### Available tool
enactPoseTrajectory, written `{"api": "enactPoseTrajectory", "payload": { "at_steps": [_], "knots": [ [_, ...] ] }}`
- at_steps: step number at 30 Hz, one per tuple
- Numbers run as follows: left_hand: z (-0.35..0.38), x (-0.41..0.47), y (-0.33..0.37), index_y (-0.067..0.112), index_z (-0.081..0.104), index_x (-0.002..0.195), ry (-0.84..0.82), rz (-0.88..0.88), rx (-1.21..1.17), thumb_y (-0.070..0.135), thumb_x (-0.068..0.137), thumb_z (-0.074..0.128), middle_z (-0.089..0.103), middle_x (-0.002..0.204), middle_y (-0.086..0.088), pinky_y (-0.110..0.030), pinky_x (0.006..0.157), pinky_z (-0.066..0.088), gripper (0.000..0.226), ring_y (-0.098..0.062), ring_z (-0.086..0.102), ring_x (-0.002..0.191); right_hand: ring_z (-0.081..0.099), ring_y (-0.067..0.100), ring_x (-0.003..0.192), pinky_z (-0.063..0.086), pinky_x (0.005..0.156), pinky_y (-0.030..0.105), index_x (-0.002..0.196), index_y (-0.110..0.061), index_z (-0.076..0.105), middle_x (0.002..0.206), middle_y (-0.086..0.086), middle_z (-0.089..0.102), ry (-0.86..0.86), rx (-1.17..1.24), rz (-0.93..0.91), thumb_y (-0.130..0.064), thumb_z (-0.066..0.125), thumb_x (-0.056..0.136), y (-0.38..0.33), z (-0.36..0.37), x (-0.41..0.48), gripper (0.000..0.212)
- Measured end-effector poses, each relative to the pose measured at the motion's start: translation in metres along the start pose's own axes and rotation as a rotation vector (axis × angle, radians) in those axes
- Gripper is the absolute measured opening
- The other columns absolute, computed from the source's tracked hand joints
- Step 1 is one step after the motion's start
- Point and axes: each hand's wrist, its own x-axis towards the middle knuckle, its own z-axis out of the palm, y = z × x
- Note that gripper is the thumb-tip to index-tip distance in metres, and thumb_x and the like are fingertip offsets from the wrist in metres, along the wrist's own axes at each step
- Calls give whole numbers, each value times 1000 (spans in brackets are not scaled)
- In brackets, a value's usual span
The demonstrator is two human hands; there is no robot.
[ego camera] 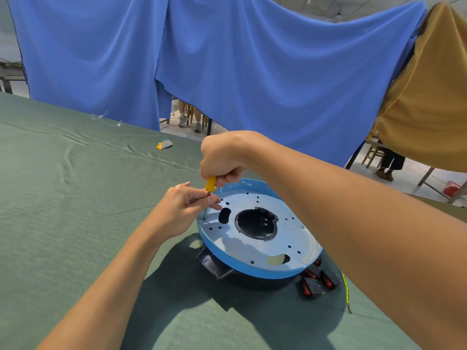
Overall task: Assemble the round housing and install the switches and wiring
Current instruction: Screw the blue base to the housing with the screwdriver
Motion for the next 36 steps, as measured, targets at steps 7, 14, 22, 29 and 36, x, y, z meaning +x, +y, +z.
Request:
{"api": "enactPoseTrajectory", "payload": {
  "at_steps": [7, 14, 22, 29, 36],
  "knots": [
    [-1, -1, 1, 36, 75, 87, -1, -14, -31, 19, 96, 60, 72, 92, 23, -37, 119, 21, 24, 9, 63, 97, 60, 19, 53, 50, 51, 24, 88, 0, 63, 68, 10, 64, -41, -92, 38, -16, 46, 99, -9, -1, -1, 26],
    [-2, -1, -2, 32, 75, 90, -31, -16, -65, 22, 96, 58, 75, 96, 17, -39, 120, 17, 21, 5, 63, 106, 65, 8, 56, 55, 52, 22, 85, -15, 71, 67, -4, 68, 35, -460, -242, -32, 76, 82, -4, -14, -15, 18],
    [-2, -1, -10, 41, 75, 89, -51, -53, -140, 49, 86, 56, 70, 86, -29, -28, 118, 19, 21, -31, 66, 98, 44, 6, 57, 33, 43, 19, 63, -23, 49, 66, -12, 45, 97, -548, -351, -30, 70, 86, -4, -3, -12, 32],
    [2, 0, -4, 36, 76, 89, 4, -87, -111, 24, 91, 67, 77, 91, 4, -42, 116, 29, 16, -12, 67, 101, 46, 18, 57, 38, 48, 24, 62, -15, 61, 59, -3, 49, 18, -407, -219, -28, 66, 88, 2, -3, -6, 29],
    [6, -3, 0, 17, 80, 90, 107, -171, -177, 19, 85, 74, 76, 97, 1, -51, 92, 52, 9, -16, 69, 99, 29, 13, 32, 25, 35, 10, 93, -2, 69, 66, 3, 47, -109, -369, -25, -17, 59, 92, -22, -4, 3, 18]
  ]
}}
